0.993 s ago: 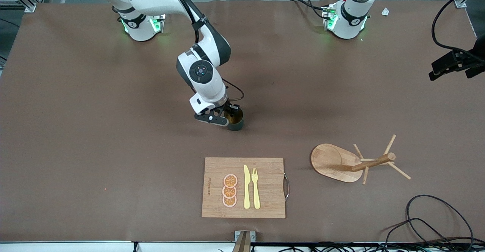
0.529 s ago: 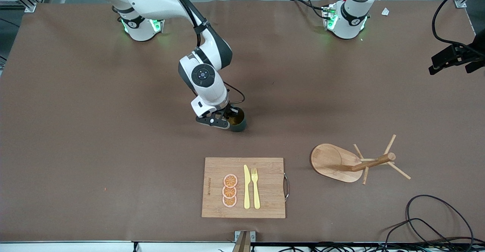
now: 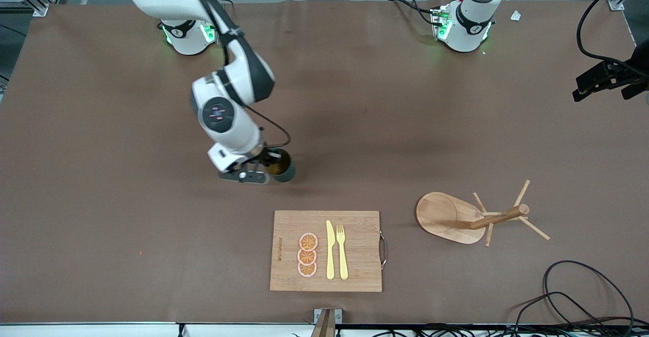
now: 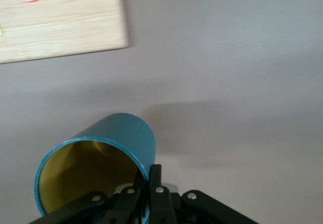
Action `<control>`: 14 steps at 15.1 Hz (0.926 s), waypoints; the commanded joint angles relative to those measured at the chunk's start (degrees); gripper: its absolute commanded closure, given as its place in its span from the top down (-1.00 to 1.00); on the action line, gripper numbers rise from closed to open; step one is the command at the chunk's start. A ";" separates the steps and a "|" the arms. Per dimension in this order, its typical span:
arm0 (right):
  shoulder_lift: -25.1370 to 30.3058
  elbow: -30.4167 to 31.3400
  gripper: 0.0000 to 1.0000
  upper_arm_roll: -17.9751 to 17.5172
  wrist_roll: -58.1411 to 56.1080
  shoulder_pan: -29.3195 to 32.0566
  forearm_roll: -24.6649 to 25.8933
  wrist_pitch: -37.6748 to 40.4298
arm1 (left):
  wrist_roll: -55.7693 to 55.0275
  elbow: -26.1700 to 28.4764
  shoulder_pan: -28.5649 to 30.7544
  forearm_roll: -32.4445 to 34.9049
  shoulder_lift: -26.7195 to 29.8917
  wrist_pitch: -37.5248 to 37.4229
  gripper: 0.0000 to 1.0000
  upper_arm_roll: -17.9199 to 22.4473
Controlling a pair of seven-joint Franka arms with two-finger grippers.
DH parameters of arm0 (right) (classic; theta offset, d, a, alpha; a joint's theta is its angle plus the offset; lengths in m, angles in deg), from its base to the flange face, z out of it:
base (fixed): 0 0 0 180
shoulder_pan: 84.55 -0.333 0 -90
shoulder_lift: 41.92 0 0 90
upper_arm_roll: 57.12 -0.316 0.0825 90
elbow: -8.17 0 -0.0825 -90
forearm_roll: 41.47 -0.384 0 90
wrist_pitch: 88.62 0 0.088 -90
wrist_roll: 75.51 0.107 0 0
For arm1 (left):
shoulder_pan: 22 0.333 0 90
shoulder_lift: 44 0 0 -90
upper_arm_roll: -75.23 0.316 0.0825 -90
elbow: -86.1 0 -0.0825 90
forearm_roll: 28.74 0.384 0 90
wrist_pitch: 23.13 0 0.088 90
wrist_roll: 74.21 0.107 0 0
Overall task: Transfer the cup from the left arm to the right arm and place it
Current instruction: 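Carry the mug with the right gripper away from the cutting board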
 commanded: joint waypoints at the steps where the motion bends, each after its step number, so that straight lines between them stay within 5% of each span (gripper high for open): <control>1: 8.33 10.93 -0.99 -1.17 -11.99 6.86 0.96 -0.91 | 0.90 0.93 -0.26 0.08 1.33 0.62 1.00 -0.27; 5: 11.94 16.48 -0.99 -1.17 -28.61 15.57 0.96 -1.00 | 0.64 0.75 -0.17 0.07 1.15 0.71 1.00 -0.53; 14: 11.34 18.34 -0.99 -1.17 -67.35 30.69 4.74 -5.46 | 0.20 0.40 0.18 -0.01 1.33 0.80 1.00 -0.45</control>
